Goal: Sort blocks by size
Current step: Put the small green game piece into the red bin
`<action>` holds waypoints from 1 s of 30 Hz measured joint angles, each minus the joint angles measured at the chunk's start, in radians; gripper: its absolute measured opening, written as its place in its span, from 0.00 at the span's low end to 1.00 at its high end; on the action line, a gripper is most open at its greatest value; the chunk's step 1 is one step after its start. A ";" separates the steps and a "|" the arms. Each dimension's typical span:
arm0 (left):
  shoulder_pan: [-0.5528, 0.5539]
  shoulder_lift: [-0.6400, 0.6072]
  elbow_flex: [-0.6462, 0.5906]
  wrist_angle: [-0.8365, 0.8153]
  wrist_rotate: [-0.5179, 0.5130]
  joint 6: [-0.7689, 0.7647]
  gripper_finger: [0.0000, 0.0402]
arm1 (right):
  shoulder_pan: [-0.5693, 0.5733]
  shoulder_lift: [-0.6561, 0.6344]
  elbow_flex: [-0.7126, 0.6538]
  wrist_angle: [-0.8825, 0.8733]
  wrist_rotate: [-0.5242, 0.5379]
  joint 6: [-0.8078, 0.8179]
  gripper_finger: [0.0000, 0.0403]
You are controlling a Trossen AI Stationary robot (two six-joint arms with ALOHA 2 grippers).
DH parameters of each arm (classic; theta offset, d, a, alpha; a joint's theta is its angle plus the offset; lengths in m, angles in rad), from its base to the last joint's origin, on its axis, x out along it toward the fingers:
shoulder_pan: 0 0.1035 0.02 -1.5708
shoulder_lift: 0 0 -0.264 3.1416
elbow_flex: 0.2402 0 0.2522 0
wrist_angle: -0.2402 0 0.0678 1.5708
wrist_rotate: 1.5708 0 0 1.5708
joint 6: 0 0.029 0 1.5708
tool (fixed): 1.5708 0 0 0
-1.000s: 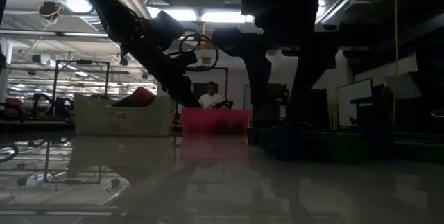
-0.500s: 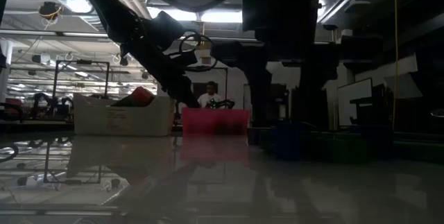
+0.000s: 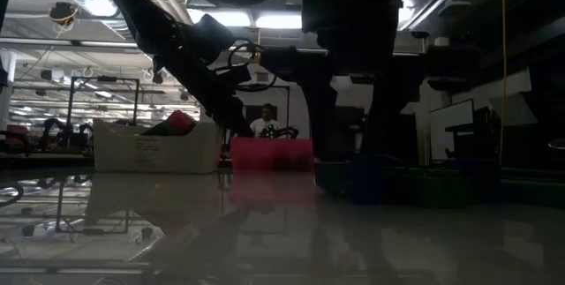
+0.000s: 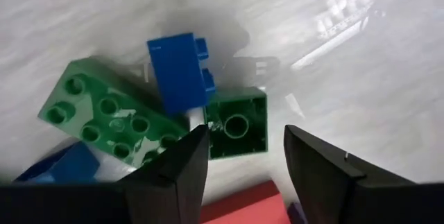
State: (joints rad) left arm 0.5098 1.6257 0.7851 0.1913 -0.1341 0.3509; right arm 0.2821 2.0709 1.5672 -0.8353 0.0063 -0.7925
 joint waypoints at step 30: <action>0.000 -0.002 0.000 -0.010 0.000 -0.002 0.51 | -0.001 0.043 0.001 0.149 -0.102 0.040 0.21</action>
State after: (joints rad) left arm 0.5102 1.6236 0.7849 0.1815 -0.1342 0.3492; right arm 0.2807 2.1139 1.5684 -0.6865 -0.0957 -0.7525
